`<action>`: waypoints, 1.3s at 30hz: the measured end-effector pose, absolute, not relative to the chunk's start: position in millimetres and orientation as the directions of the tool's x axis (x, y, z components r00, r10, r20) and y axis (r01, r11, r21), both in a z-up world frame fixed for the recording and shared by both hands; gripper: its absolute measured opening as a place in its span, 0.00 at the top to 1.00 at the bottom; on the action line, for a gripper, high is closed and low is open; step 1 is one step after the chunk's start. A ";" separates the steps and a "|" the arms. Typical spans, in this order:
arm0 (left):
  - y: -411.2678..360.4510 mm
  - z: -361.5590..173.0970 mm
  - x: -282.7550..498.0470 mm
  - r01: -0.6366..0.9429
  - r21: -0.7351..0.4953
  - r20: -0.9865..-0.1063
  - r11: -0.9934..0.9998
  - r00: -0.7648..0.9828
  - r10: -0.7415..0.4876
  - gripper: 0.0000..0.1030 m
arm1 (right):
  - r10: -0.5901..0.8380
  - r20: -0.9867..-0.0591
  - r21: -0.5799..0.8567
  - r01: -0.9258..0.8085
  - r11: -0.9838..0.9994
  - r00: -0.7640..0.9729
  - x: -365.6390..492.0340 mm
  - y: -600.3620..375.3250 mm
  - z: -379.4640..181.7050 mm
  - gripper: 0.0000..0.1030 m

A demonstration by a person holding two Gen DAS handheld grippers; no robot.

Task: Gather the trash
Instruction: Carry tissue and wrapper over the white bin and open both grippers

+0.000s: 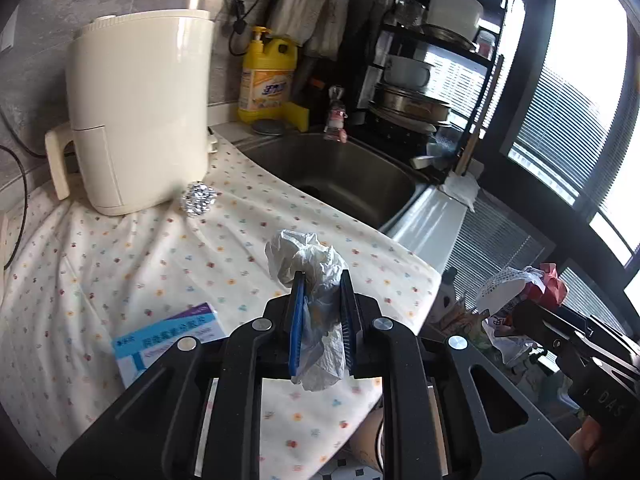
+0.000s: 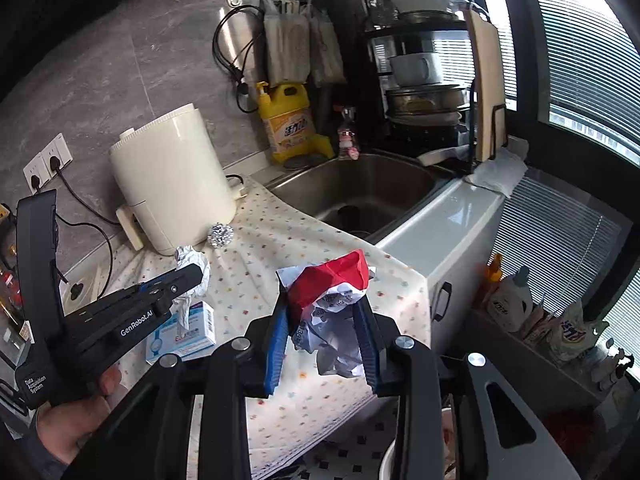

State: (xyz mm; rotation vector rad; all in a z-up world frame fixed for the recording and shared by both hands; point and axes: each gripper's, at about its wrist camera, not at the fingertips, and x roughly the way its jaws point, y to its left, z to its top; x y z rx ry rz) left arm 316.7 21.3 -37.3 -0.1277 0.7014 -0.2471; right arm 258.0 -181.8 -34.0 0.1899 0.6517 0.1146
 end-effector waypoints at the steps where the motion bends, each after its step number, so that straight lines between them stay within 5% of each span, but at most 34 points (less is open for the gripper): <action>1: 10.3 -38.3 315.3 0.191 -0.197 -0.625 0.962 0.731 -0.273 0.84 | 0.160 -0.593 0.215 -0.036 0.976 0.789 254.4 -192.0 -35.6 0.68; 14: -108.9 -76.6 276.1 0.311 -0.178 -0.694 0.934 0.633 -0.343 0.84 | 0.110 -0.659 0.259 0.087 0.962 0.744 203.6 -297.2 -84.3 0.67; 27: -148.1 -144.3 244.6 0.283 -0.177 -0.787 0.943 0.534 -0.308 0.84 | 0.147 -0.747 0.281 0.108 0.954 0.648 177.0 -340.2 -146.0 0.65; 32: -146.9 -158.2 240.7 0.251 -0.173 -0.809 0.952 0.516 -0.283 0.84 | 0.176 -0.765 0.287 0.083 0.954 0.619 177.3 -342.5 -160.7 0.51; 39: -160.3 -171.5 235.7 0.251 -0.186 -0.824 0.950 0.487 -0.290 0.84 | 0.174 -0.773 0.281 0.084 0.956 0.610 172.4 -358.4 -165.3 0.46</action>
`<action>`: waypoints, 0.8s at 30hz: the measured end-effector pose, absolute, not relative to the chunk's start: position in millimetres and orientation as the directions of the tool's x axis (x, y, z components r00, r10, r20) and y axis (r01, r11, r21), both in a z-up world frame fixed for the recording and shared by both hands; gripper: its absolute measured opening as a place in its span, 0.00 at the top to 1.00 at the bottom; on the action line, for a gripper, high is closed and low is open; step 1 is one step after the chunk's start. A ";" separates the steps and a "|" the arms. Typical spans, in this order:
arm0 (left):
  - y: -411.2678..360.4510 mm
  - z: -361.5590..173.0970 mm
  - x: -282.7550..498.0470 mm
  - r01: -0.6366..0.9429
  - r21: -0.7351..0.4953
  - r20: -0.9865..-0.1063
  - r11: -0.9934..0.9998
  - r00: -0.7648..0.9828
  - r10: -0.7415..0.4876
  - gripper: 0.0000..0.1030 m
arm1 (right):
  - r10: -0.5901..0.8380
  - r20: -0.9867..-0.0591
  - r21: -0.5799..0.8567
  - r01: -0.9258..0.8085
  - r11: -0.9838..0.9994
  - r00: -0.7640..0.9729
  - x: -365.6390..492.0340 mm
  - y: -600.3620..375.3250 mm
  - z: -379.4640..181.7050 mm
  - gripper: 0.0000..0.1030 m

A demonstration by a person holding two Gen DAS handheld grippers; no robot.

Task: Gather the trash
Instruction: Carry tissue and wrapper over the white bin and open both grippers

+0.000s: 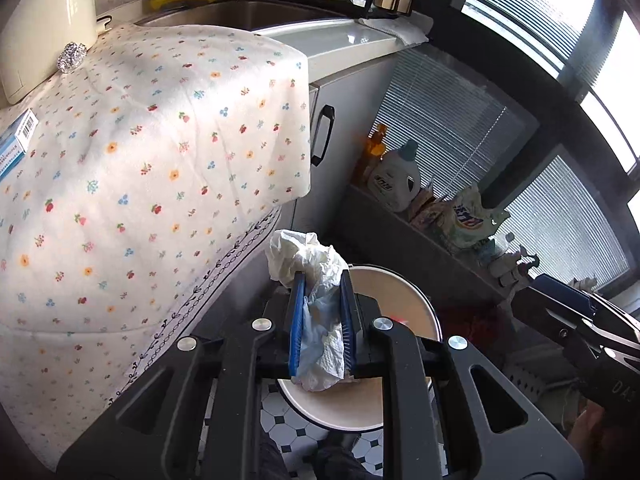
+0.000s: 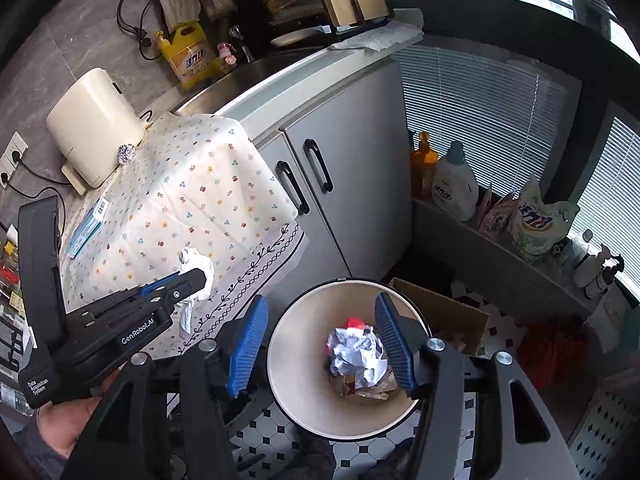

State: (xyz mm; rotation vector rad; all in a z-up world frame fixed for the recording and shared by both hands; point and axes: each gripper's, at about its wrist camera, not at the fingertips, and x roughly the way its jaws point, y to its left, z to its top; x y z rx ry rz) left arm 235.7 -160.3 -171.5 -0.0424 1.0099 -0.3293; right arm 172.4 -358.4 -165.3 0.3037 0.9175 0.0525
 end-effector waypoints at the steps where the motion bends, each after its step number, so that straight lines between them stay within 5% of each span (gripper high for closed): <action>1: -164.9 -173.9 235.4 0.257 -0.191 -0.826 0.947 0.480 -0.296 0.84 | 0.169 -0.774 0.278 0.088 0.957 0.610 171.1 -361.9 -165.1 0.46; 13: -230.2 -192.0 226.8 0.385 -0.246 -0.844 0.889 0.366 -0.392 0.82 | 0.091 -0.767 0.246 0.160 0.956 0.635 146.0 -402.7 -156.9 0.41; 19: -237.6 -184.3 226.0 0.395 -0.285 -0.829 0.873 0.356 -0.432 0.43 | 0.063 -0.760 0.245 0.196 0.949 0.647 135.3 -416.5 -152.0 0.39; 24: -220.4 -163.0 229.1 0.382 -0.268 -0.811 0.884 0.406 -0.422 0.35 | 0.070 -0.743 0.254 0.184 0.950 0.666 137.9 -413.7 -143.0 0.39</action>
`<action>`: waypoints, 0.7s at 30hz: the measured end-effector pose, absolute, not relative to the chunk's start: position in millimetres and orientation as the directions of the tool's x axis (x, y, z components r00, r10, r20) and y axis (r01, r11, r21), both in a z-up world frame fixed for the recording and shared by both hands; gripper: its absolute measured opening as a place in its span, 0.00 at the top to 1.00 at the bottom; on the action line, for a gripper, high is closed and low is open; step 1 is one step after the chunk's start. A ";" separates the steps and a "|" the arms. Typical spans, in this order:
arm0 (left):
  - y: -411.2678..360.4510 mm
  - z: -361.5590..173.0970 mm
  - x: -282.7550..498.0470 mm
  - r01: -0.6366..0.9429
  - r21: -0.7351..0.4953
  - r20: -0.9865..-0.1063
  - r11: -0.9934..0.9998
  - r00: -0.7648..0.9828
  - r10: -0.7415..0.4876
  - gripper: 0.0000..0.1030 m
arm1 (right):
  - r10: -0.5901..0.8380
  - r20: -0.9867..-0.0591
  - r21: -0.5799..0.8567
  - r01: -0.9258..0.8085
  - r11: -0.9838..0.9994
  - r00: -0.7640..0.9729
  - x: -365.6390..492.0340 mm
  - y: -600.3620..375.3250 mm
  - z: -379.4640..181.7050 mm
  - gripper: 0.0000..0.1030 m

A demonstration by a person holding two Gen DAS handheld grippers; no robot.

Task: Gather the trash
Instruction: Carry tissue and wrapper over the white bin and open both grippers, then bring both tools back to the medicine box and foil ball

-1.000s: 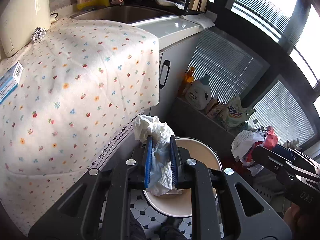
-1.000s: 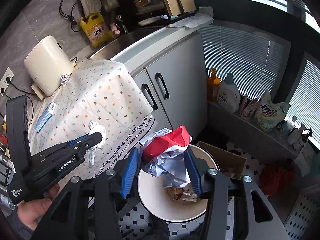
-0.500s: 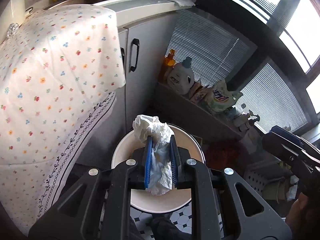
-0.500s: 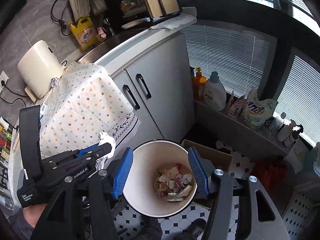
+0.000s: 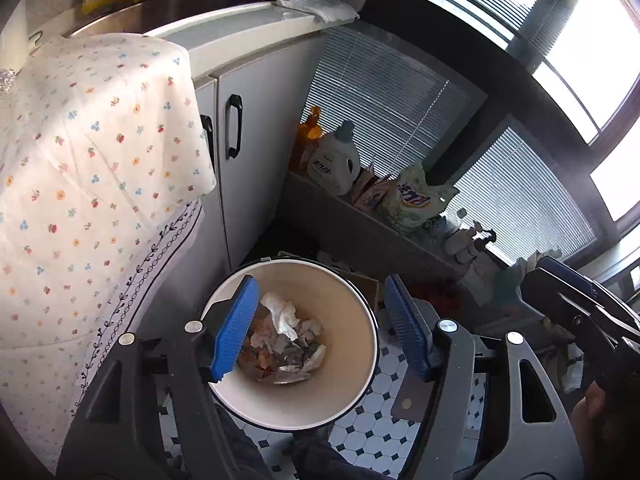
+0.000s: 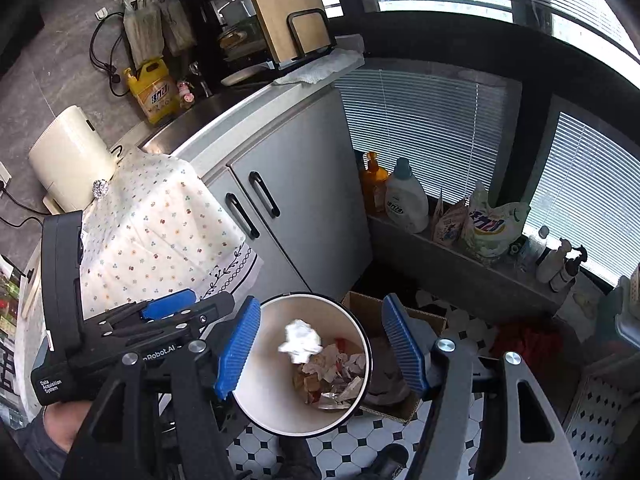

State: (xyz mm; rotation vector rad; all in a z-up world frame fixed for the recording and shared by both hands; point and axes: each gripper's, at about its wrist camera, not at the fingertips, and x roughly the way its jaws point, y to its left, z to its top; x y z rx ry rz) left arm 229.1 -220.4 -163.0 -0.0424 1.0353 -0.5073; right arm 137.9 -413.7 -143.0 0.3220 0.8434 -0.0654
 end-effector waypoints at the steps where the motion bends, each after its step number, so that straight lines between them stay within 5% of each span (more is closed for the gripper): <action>1: -214.7 -156.8 229.9 0.376 -0.264 -0.805 0.888 0.421 -0.418 0.32 | 0.075 -0.738 0.258 0.177 0.950 0.671 140.1 -410.9 -140.2 0.39; 21: -43.4 -52.4 257.9 0.161 -0.195 -0.684 0.967 0.685 -0.252 0.14 | 0.191 -0.609 0.265 -0.029 0.964 0.770 196.4 -281.8 -59.6 0.16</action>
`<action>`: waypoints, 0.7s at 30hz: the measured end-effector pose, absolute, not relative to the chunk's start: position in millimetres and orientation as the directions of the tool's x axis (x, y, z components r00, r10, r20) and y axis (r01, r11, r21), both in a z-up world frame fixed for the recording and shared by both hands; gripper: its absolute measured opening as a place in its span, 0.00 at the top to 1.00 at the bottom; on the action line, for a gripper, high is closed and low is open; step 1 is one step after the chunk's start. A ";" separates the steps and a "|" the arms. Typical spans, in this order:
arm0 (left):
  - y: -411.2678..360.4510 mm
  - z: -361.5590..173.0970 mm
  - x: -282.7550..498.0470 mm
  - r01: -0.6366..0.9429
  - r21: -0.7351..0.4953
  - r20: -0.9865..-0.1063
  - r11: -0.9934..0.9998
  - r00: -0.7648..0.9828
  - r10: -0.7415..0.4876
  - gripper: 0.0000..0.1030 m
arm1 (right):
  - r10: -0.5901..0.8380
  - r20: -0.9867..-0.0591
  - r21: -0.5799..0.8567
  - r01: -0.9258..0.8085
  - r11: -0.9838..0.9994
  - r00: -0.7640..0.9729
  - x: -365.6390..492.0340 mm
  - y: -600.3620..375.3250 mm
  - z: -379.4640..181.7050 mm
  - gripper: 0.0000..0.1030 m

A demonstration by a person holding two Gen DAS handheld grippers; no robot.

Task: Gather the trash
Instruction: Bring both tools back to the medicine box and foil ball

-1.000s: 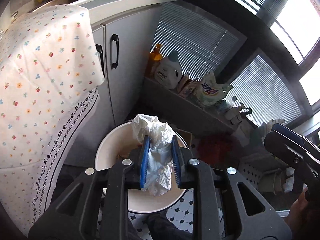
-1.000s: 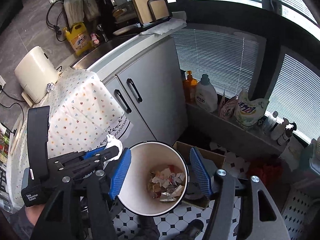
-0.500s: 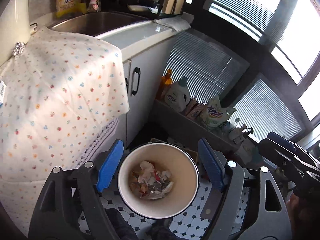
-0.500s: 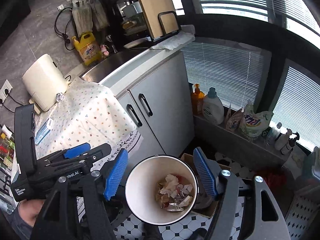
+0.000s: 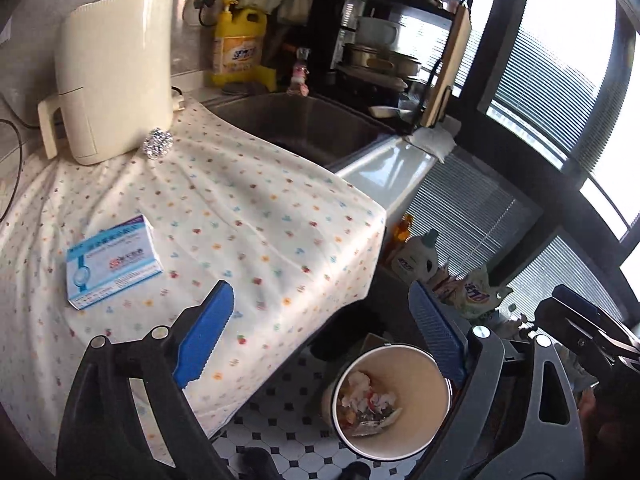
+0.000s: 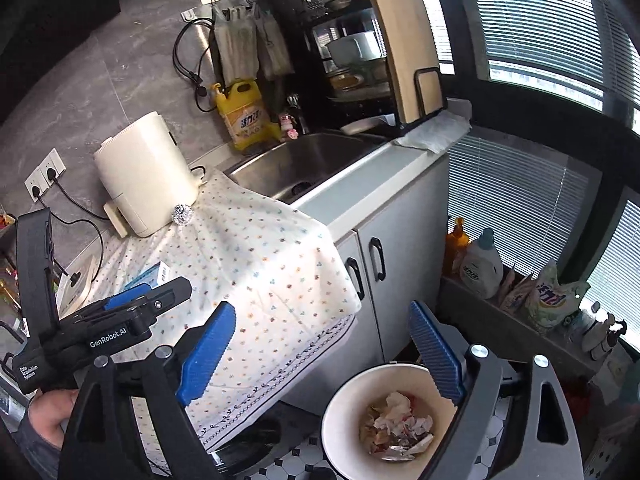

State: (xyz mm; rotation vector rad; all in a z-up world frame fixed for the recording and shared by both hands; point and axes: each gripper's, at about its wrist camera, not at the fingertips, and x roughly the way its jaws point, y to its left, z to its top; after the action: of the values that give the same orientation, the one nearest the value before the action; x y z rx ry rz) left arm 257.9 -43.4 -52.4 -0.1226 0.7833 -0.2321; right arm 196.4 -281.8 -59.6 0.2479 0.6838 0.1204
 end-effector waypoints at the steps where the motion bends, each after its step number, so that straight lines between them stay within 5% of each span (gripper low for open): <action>1: -35.0 -50.3 258.7 0.153 -0.195 -0.679 0.969 0.692 -0.246 0.13 | 0.194 -0.604 0.261 -0.038 0.965 0.773 199.5 -274.1 -56.1 0.15; 21: 104.1 -66.1 284.5 0.027 -0.139 -0.704 0.990 0.700 -0.118 0.09 | 0.227 -0.603 0.248 -0.090 0.965 0.765 240.9 -149.5 -54.6 0.08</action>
State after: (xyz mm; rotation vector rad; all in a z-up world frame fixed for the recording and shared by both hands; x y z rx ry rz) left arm 284.5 104.1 -66.1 -0.1215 0.7918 -0.0813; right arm 240.9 -149.5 -54.6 0.2101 0.6792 0.1733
